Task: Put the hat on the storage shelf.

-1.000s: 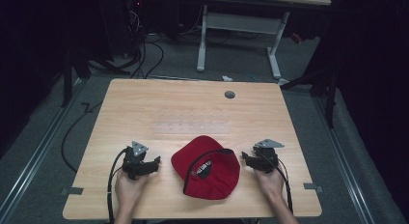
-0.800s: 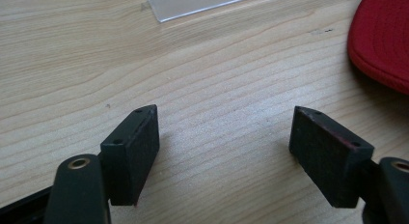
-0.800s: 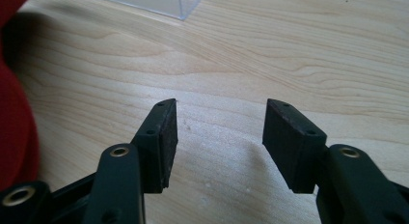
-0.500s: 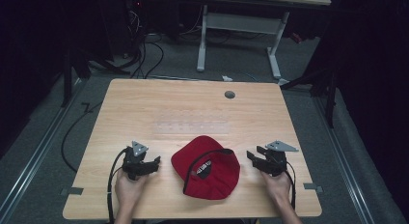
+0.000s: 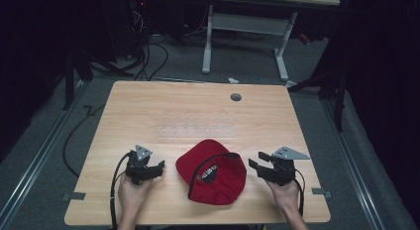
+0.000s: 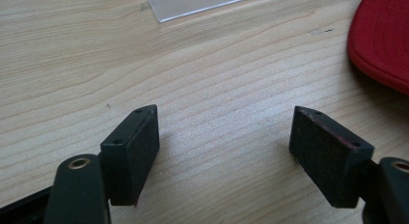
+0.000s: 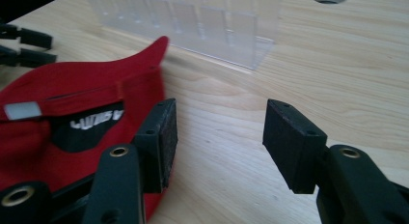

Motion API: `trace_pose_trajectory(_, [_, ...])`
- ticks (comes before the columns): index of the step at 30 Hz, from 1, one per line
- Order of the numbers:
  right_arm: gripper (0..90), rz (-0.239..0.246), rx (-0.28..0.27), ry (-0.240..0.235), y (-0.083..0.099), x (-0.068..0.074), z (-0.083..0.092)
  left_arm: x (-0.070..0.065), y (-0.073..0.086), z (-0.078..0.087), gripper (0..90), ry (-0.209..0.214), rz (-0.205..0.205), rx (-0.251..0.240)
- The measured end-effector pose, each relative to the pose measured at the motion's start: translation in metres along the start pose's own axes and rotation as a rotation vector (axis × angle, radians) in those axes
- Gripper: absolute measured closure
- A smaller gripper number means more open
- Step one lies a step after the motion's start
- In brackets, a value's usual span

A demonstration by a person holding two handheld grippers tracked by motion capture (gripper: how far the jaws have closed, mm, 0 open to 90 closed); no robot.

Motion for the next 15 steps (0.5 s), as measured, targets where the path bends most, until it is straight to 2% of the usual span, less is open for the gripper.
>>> trace_pose_trajectory(1, [46.2, 0.000, 0.000, 0.000, 0.000, 0.000, 0.000, 0.000, 0.000, 0.000, 26.5, 0.000, 0.000, 0.000])
trace_pose_trajectory(3, [45.3, 0.019, 0.005, -0.025, -0.002, 0.010, -0.001, 0.000, 0.000, 0.000, 26.5, 0.000, 0.000, 0.000])
trace_pose_trajectory(7, [44.5, 0.041, 0.014, -0.050, -0.003, 0.020, -0.005, 0.000, 0.000, 0.000, 26.5, 0.000, 0.000, 0.000])
trace_pose_trajectory(15, [44.2, 0.052, 0.055, -0.077, 0.000, 0.029, -0.023, 0.000, 0.000, 0.000, 26.5, 0.000, 0.001, 0.000])
Point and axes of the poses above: each handheld gripper's, and its own axes: z roughly backward along the jaws, y roughly out of its underside, x roughly to its left, the point moved 10 cm from there along -z, roughly forward along the jaws, and after that the axes turned 5 degrees about y, right-handed, at the moved point
